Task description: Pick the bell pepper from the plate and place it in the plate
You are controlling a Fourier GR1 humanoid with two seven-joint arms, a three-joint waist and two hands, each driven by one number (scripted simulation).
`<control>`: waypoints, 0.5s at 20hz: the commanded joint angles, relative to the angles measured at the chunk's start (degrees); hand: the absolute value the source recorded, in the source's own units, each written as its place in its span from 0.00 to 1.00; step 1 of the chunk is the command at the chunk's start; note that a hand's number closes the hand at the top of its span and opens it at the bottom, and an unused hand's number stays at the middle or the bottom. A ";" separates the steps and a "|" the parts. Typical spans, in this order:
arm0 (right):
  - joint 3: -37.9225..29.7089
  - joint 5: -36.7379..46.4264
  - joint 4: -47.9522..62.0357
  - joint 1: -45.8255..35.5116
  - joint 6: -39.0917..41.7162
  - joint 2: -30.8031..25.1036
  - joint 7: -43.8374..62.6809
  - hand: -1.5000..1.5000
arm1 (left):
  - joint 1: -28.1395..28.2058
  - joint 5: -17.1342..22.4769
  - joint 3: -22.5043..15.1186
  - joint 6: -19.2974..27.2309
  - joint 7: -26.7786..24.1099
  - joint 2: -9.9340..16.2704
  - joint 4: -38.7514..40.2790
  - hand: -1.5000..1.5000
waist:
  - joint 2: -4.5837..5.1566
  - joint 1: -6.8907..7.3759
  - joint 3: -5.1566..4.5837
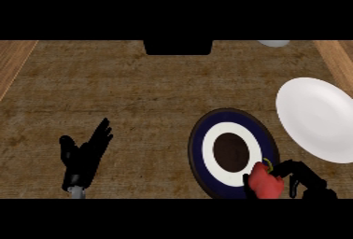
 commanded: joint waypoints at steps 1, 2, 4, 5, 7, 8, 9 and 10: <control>-9.38 -14.36 4.57 -4.73 -4.45 -1.99 -5.31 1.00 | -0.14 -1.57 -2.20 1.11 0.08 -2.12 0.39 0.50 | 0.11 0.14 0.07; -10.34 -15.80 2.17 -5.73 -1.98 -2.71 -4.21 1.00 | -0.96 -0.80 -0.31 0.55 0.64 -0.53 0.18 0.50 | 0.07 0.13 0.00; -15.81 -21.07 8.83 -5.62 -6.07 -5.14 -11.53 1.00 | 0.21 -0.54 0.10 -0.06 -0.30 -0.08 0.01 0.50 | 0.06 0.16 0.03; -19.27 -23.35 10.94 -9.41 -3.52 -7.32 -11.37 1.00 | -4.70 -0.26 1.29 1.08 2.15 -0.45 1.91 0.50 | 0.14 0.08 0.02; -24.18 -26.20 17.39 -12.51 -3.61 -9.55 -14.38 1.00 | -0.96 -0.39 0.29 -0.48 -2.61 -1.23 4.17 0.50 | 0.19 0.30 0.01; -26.83 -27.19 17.10 -13.82 -3.96 -10.36 -14.43 1.00 | -0.88 -0.91 -0.05 0.39 0.75 -0.38 -0.04 0.50 | 0.09 0.38 0.02; -29.31 -27.29 22.61 -18.33 -5.62 -10.09 -14.40 1.00 | 0.20 -0.02 0.00 -0.83 -0.40 -0.28 -0.21 0.50 | 0.19 0.90 0.04; -29.07 -27.25 28.08 -19.85 -7.88 -8.76 -17.92 1.00 | -0.24 -0.07 0.22 -0.74 2.43 0.76 -2.03 0.50 | 0.19 0.97 0.06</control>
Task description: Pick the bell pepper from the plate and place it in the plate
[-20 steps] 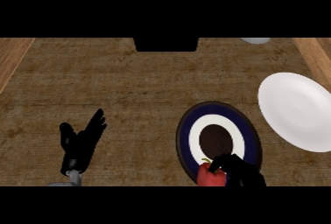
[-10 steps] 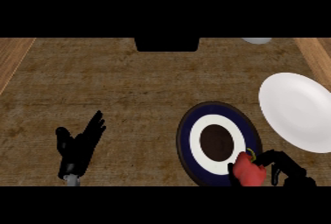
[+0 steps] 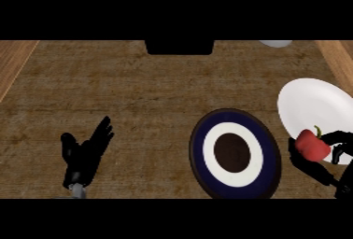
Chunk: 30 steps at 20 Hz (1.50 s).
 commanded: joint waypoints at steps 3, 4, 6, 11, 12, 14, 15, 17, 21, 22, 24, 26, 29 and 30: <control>-13.11 -10.36 22.81 -15.70 -0.44 -6.59 -10.72 1.00 | -0.43 -0.20 -0.78 -0.22 1.42 -0.34 -1.04 0.50 | 0.27 0.94 0.10; -13.74 -12.44 25.90 -17.16 0.51 -6.94 -13.85 1.00 | -1.37 -1.21 0.13 0.21 -2.24 -0.64 3.77 0.50 | 0.23 0.39 0.03; -15.99 -13.30 32.93 -22.59 2.35 -9.74 -14.76 1.00 | -0.54 1.14 0.94 -1.55 2.86 1.39 -1.77 0.50 | 0.16 0.87 0.04; -22.17 -19.74 51.97 -29.41 6.91 -14.23 -29.77 1.00 | -1.90 0.59 1.25 -1.95 -0.89 0.30 3.12 0.50 | 0.29 0.63 0.03; -23.10 -18.79 57.37 -32.43 5.13 -14.85 -31.62 1.00 | -0.97 0.36 0.81 -1.35 -0.29 0.07 0.91 0.50 | 0.39 1.16 0.08; -24.59 -20.08 63.67 -35.66 6.88 -16.63 -35.52 1.00 | -0.03 0.25 0.54 -2.13 -0.47 0.32 0.94 0.50 | 0.32 1.03 0.06; -24.41 -19.02 67.67 -39.13 5.32 -16.63 -36.19 1.00 | -2.37 -1.61 -0.06 0.27 0.67 -0.55 0.94 0.50 | 0.41 1.23 0.07; -20.55 -14.27 69.74 -36.42 11.17 -22.38 -21.28 1.00 | -2.71 -0.33 -0.49 -0.80 0.76 -1.34 1.49 0.50 | 0.92 2.23 0.06; -16.03 -9.23 78.64 -39.24 13.57 -21.78 -21.96 0.00 | -2.89 -0.50 -0.32 -0.95 2.21 -0.24 -0.43 0.50 | 1.11 3.33 0.20; -17.89 -10.89 80.65 -40.68 15.66 -23.26 -24.40 0.00 | -4.09 -0.96 -0.89 -1.10 0.43 -1.18 1.75 0.50 | 1.48 3.33 0.30; -18.40 -11.55 83.09 -42.13 15.29 -20.13 -28.22 0.00 | -4.15 -1.75 -1.39 -0.48 0.23 -1.66 2.11 0.50 | 1.37 3.21 0.33; -20.77 -14.17 83.64 -41.38 19.53 -21.69 -34.34 0.00 | -5.58 -0.52 0.83 -0.63 1.43 -0.35 2.10 0.50 | 1.35 2.66 0.39; -24.06 -17.68 84.40 -44.48 22.14 -21.52 -36.96 0.00 | -4.55 -0.53 0.75 -0.91 1.17 -0.30 2.46 0.50 | 1.09 2.39 0.32; -25.83 -19.68 83.52 -43.25 24.12 -21.98 -40.59 0.00 | -4.02 -1.54 -0.87 0.47 0.56 -2.13 0.79 0.50 | 1.04 2.23 0.40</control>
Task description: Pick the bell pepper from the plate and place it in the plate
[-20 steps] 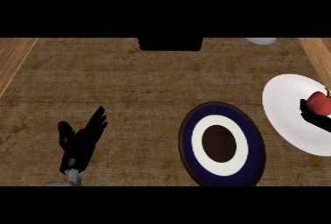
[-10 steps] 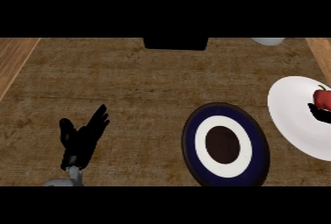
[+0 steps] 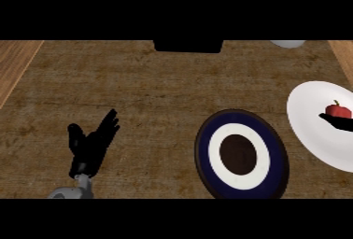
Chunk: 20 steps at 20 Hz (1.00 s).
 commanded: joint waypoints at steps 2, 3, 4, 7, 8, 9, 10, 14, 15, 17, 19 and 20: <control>-6.99 -6.86 2.03 -2.05 3.97 -0.97 -7.31 0.00 | 1.19 1.17 0.23 -1.08 1.34 0.66 -2.09 0.50 | -0.03 0.26 0.12; -7.44 -7.47 2.53 -2.79 3.28 1.00 -8.28 0.00 | 1.28 -2.13 -1.98 1.90 -1.46 -2.16 0.32 0.50 | -0.13 -0.44 -0.02; -9.43 -9.50 2.94 -1.28 6.08 -0.25 -10.42 0.00 | 1.52 -0.08 -0.81 -0.19 0.21 -0.37 -1.61 0.50 | -0.16 -0.43 0.04; -11.27 -10.82 6.26 -1.78 8.94 -3.67 -8.99 0.00 | 0.57 -1.11 -0.22 1.47 -0.85 -0.79 -0.64 0.50 | -0.04 -0.48 -0.01; -11.92 -11.83 6.38 -1.11 11.93 -4.63 -9.18 0.00 | 0.36 0.37 1.11 0.00 -0.19 0.12 1.50 0.50 | -0.29 -1.19 -0.11; -12.32 -12.32 6.81 -0.41 14.40 -6.43 -9.12 0.00 | 1.80 -0.10 0.55 -0.03 -0.84 0.38 -0.73 0.50 | -0.44 -1.17 -0.13; -12.91 -12.90 7.65 1.58 17.41 -6.72 -10.92 0.00 | 0.85 0.65 1.26 -0.96 1.02 1.69 -1.35 0.50 | -0.24 -0.98 -0.01; -11.97 -12.94 8.88 5.53 28.08 -7.97 -12.99 0.00 | 1.15 0.11 2.02 -0.92 -2.55 1.32 2.51 0.50 | -0.45 -1.79 -0.12; -11.51 -12.58 8.75 7.26 32.04 -10.41 -13.46 0.00 | 2.42 -0.75 0.16 0.57 -1.46 -0.49 0.13 0.50 | -0.60 -1.89 -0.11; -10.72 -12.09 8.68 9.55 34.26 -9.10 -16.96 0.00 | -0.53 1.13 2.57 -0.06 1.93 1.21 -0.04 0.50 | -0.62 -1.98 -0.11; -9.86 -11.52 8.67 11.15 37.77 -11.58 -17.22 0.00 | 1.14 0.48 2.29 -0.08 -0.12 1.01 0.31 0.50 | -0.71 -1.97 -0.15; -10.15 -11.73 9.03 12.47 38.27 -11.51 -19.02 0.00 | 3.37 -0.30 0.37 0.52 0.47 -0.14 -2.50 0.50 | -0.73 -1.74 -0.11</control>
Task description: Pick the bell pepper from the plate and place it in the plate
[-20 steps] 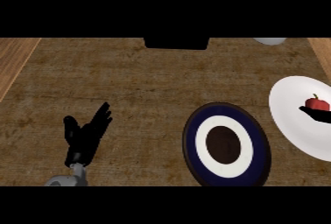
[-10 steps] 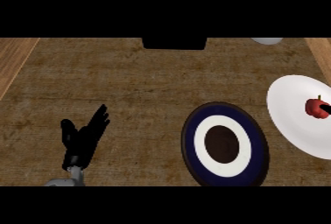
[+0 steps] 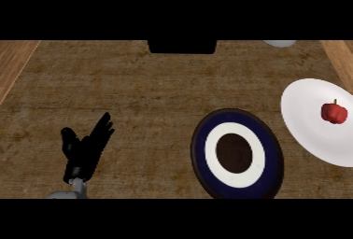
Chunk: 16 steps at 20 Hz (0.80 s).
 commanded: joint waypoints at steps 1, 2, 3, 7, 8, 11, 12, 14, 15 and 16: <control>1.73 1.50 0.88 3.19 6.34 -1.83 -2.84 0.00 | 1.80 0.14 0.26 -1.27 -2.82 0.24 1.53 0.50 | 0.07 0.22 0.04; 1.37 0.84 -0.05 6.44 9.49 -3.93 -5.19 0.00 | 0.70 1.11 1.40 -1.16 -0.40 0.91 0.62 0.50 | -0.19 -0.50 -0.04; 2.45 1.78 -0.48 7.36 8.08 -2.30 -6.61 0.00 | 2.00 -1.73 -1.95 1.58 -1.39 -2.27 -0.99 0.50 | -0.25 -0.45 -0.04; 3.63 2.86 -0.84 11.89 6.05 -1.80 -10.90 0.00 | 0.92 -1.73 -1.57 1.69 -0.39 -2.12 -0.57 0.50 | -0.30 -0.65 -0.04; 3.63 2.76 -0.98 9.62 5.40 -3.13 -8.81 0.00 | -1.70 -0.79 0.36 0.36 -1.56 -0.92 2.57 0.50 | -0.24 -0.58 -0.06; 5.68 4.15 -1.96 11.78 2.41 -0.04 -10.55 0.00 | 0.84 -1.19 -0.19 0.40 -1.56 -0.81 -0.05 0.50 | -0.36 -0.64 -0.11; 5.35 3.87 -1.66 14.54 5.13 -2.59 -11.65 0.00 | 3.72 0.68 0.36 -1.34 0.59 0.74 -4.14 0.50 | -0.44 -0.63 -0.10; 4.57 3.01 -1.17 15.31 4.54 -1.97 -13.22 0.00 | -0.33 0.50 1.36 -0.91 1.92 1.10 -1.92 0.50 | -0.39 -0.83 -0.08; 5.62 3.88 -1.77 17.28 4.28 0.07 -15.39 0.00 | 4.50 -1.86 -1.90 1.09 -1.40 -2.12 -2.54 0.50 | -0.45 -0.81 -0.07; 4.99 3.18 -1.11 17.15 7.00 -1.94 -14.36 0.00 | -2.24 -0.77 1.07 0.57 -1.60 -1.26 4.24 0.50 | -0.28 -1.27 -0.06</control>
